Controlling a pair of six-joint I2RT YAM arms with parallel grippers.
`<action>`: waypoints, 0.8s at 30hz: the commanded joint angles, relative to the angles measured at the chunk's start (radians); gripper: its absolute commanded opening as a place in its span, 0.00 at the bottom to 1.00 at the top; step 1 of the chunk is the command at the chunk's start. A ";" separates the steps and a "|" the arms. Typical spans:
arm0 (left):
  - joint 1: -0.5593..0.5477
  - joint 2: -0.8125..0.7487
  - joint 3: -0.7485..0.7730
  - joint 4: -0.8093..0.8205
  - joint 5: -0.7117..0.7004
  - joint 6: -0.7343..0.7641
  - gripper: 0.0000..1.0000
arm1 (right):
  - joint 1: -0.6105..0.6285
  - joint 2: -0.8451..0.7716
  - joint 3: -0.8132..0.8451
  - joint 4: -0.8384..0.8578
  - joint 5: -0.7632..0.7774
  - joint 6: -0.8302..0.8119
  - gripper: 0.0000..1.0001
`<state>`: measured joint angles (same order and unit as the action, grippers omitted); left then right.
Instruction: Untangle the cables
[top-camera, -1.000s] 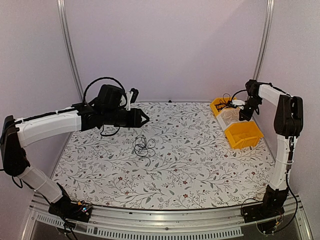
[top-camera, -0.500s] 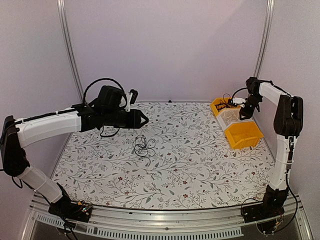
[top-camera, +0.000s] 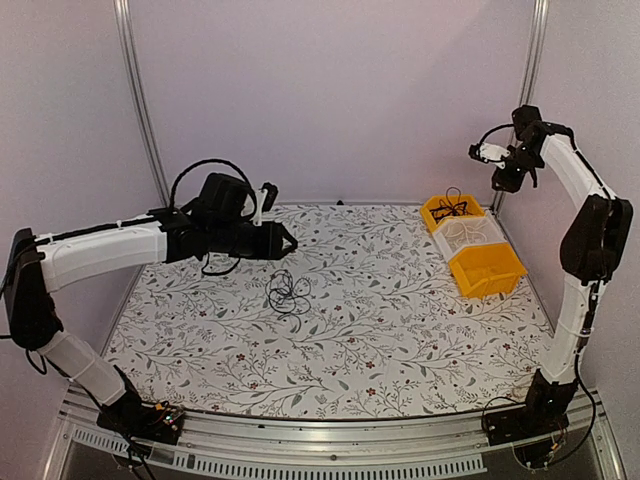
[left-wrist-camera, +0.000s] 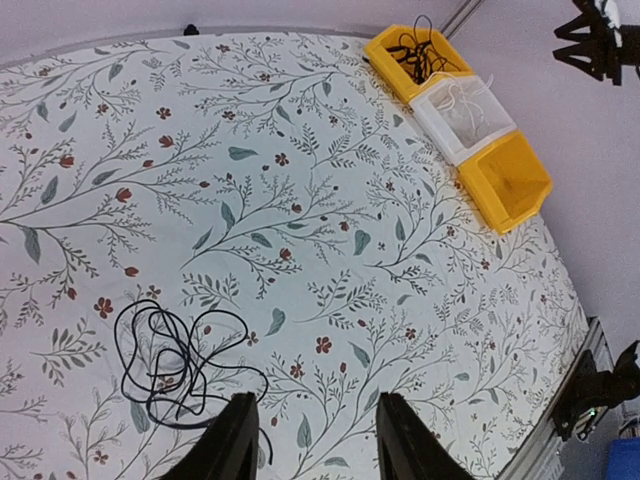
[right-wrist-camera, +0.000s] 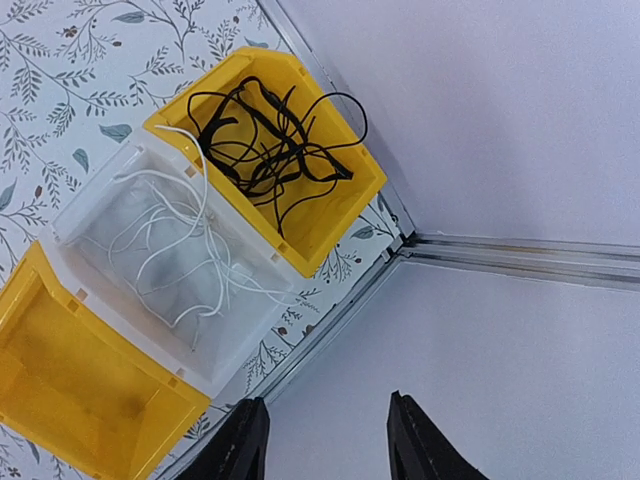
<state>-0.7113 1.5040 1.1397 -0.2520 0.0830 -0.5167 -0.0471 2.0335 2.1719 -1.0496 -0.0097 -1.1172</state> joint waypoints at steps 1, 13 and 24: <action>0.041 0.068 0.050 -0.089 -0.011 -0.014 0.44 | -0.006 -0.013 -0.043 0.127 -0.060 0.177 0.42; 0.145 0.205 -0.020 -0.248 0.018 -0.115 0.43 | 0.233 -0.195 -0.430 0.236 -0.419 0.381 0.35; 0.163 0.339 0.024 -0.182 0.008 -0.053 0.28 | 0.487 -0.288 -0.653 0.291 -0.473 0.406 0.35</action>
<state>-0.5632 1.7824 1.1263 -0.4580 0.0971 -0.6083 0.4297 1.7901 1.5333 -0.7979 -0.4484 -0.7437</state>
